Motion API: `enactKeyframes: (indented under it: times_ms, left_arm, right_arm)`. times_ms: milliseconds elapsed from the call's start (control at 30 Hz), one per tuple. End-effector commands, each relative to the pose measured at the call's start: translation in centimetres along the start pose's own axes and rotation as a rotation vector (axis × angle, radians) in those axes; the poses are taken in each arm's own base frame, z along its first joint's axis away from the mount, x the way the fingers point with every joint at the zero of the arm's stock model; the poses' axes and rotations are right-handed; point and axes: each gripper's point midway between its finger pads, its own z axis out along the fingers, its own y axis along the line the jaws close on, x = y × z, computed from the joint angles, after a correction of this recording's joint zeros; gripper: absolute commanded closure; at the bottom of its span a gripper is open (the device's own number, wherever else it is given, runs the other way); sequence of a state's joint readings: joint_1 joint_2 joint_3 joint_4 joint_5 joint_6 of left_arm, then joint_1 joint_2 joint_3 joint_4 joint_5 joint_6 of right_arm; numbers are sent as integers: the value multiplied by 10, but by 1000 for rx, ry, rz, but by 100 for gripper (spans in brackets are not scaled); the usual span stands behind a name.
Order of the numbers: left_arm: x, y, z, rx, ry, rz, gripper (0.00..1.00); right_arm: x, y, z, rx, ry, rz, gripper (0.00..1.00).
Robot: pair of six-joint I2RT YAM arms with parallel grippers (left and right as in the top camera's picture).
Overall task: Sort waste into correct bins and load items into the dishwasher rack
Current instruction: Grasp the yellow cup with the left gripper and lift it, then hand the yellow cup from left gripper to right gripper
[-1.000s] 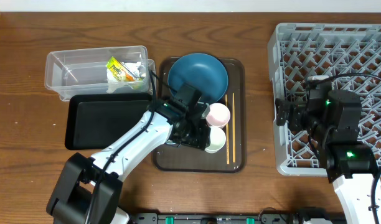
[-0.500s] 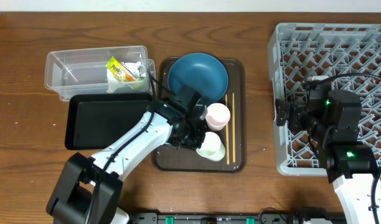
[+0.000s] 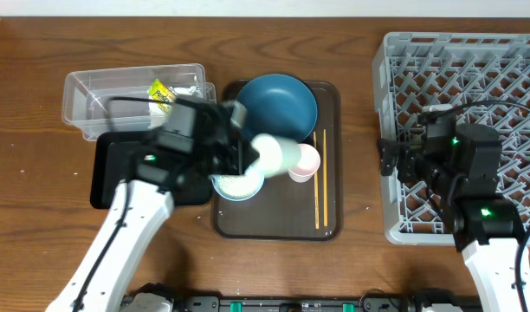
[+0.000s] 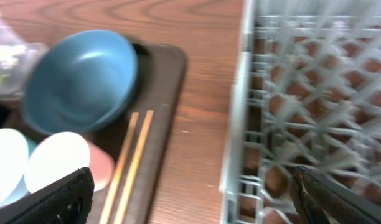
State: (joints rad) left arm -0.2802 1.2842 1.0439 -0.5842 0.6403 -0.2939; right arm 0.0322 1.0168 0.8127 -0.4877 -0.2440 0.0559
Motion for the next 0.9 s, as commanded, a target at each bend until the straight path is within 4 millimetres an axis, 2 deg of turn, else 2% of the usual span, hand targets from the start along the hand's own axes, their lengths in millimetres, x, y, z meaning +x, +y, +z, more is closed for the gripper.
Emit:
enactKeyframes:
  times_ms: [0, 133, 267, 333, 433, 567, 867]
  left_arm:
    - [-22, -20, -11, 176, -37, -30, 94]
    - [-39, -44, -10, 441, -11, -8, 94]
    - [-38, -60, -6, 691, 85, 28, 94]
    - [-38, -60, -3, 768, 130, 21, 94]
    - [-41, -50, 12, 775, 164, -42, 94]
    - [-38, -45, 21, 780, 190, -68, 94]
    - [-26, -62, 37, 759, 229, -59, 94]
  right_arm:
    - [-8, 36, 6, -212, -2, -30, 1]
    - [-18, 79, 9, -513, -50, -138, 1]
    - [-23, 119, -6, -845, -134, -273, 1]
    - [-23, 129, -12, -958, -162, -310, 1]
    - [-22, 136, -15, -1067, -174, -322, 1]
    - [-20, 135, -7, -1080, -168, -317, 1]
    - [-21, 146, -8, -1118, -199, -373, 1]
